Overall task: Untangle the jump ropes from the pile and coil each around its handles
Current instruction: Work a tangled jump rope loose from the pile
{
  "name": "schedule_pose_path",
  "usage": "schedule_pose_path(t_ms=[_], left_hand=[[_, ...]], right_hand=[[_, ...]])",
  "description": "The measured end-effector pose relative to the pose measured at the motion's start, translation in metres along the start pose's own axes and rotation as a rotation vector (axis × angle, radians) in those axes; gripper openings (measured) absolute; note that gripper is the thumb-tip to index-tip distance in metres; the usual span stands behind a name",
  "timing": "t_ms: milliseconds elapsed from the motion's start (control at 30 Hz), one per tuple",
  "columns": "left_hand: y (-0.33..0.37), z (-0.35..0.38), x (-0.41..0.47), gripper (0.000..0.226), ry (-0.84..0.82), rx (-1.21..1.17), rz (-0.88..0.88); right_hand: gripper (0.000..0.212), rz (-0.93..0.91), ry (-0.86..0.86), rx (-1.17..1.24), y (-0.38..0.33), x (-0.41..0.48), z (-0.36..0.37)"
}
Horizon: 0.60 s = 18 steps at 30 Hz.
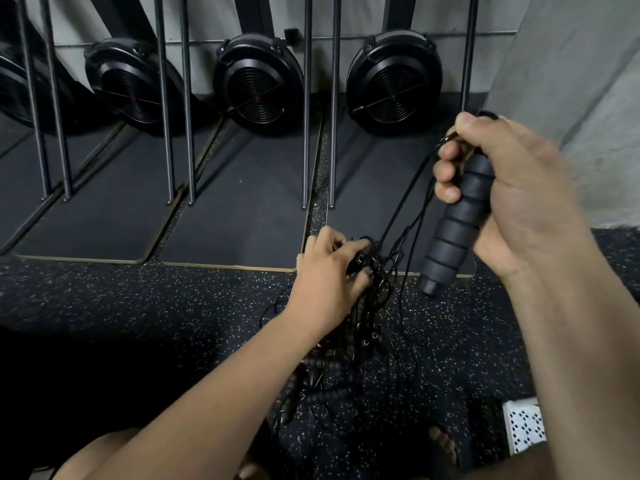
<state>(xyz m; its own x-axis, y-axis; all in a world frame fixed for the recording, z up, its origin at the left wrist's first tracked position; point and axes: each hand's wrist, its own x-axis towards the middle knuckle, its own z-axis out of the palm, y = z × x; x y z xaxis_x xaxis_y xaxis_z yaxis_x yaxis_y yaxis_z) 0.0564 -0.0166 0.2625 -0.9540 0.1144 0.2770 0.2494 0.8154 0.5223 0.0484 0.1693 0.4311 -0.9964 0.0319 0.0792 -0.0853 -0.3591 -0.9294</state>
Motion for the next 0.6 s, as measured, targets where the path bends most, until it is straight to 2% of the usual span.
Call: schedule_pose_path(t_ms=[100,267,467,600], left_hand=[[0.0,-0.007,0.003,0.043,-0.043,-0.156,0.023],[0.0,-0.02,0.006,0.032,-0.123,-0.203,0.049],[-0.008,-0.018,0.009,0.026,-0.117,-0.123,0.15],[-0.002,-0.017,0.008,0.03,-0.113,-0.037,0.164]], right_hand=[[0.019,-0.006,0.037,0.009,-0.001,0.001,-0.003],[0.018,-0.008,0.075,0.023,-0.001,0.003,-0.005],[0.019,0.003,0.075,0.01,0.002,0.004,-0.005],[0.02,0.009,0.06,-0.003,0.003,0.003,-0.002]])
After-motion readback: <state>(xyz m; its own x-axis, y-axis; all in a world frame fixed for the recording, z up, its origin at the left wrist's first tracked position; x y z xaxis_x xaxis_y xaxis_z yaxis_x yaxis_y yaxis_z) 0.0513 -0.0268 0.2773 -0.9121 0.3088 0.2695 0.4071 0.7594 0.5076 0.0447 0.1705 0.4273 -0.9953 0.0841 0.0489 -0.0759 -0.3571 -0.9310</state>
